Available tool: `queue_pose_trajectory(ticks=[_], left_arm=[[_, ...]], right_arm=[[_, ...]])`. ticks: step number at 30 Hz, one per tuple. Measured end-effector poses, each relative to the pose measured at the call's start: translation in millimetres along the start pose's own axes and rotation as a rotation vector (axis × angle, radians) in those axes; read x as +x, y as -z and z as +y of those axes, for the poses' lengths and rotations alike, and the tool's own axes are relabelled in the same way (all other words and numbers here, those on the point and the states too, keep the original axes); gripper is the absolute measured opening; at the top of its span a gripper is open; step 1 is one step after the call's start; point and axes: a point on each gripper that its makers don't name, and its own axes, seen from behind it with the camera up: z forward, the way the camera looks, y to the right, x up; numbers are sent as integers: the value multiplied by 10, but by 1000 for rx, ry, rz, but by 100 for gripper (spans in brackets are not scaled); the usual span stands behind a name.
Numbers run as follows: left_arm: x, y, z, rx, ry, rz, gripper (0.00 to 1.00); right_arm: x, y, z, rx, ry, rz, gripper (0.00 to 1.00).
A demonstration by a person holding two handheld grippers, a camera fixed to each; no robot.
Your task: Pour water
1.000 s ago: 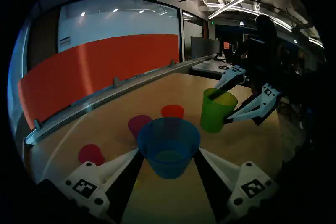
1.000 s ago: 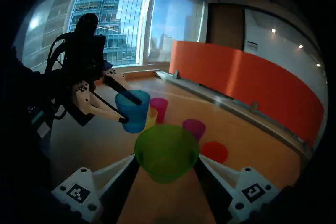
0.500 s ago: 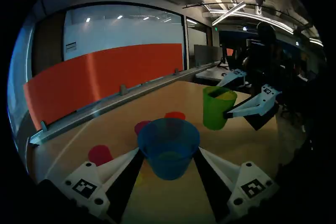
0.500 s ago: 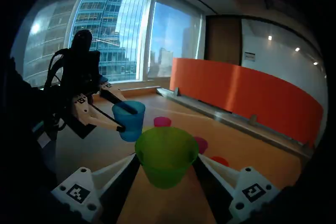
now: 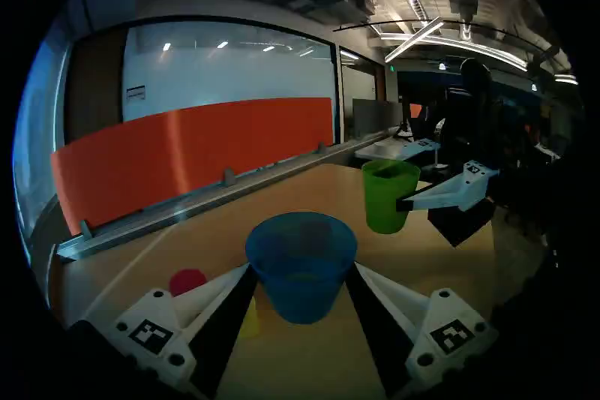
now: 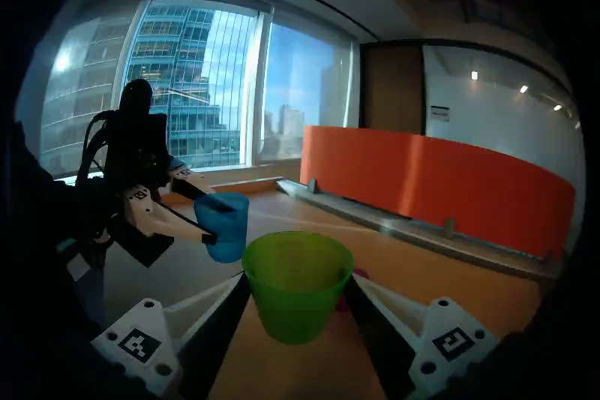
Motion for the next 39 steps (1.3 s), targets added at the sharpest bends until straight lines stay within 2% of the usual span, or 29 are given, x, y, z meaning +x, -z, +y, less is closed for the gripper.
queue_pose_trajectory(ticks=[11, 18, 32, 39], left_arm=[[229, 111, -42, 14, 24, 80, 82], [295, 165, -55, 17, 24, 104, 82], [426, 237, -131, 52, -10, 128, 82], [586, 282, -184, 80, -72, 151, 82]], right_arm=[[114, -10, -30, 5, 9, 26, 90], [159, -11, -44, 7, 15, 33, 89], [196, -47, -122, 32, 24, 38, 89], [195, -120, -187, 57, 25, 43, 89]])
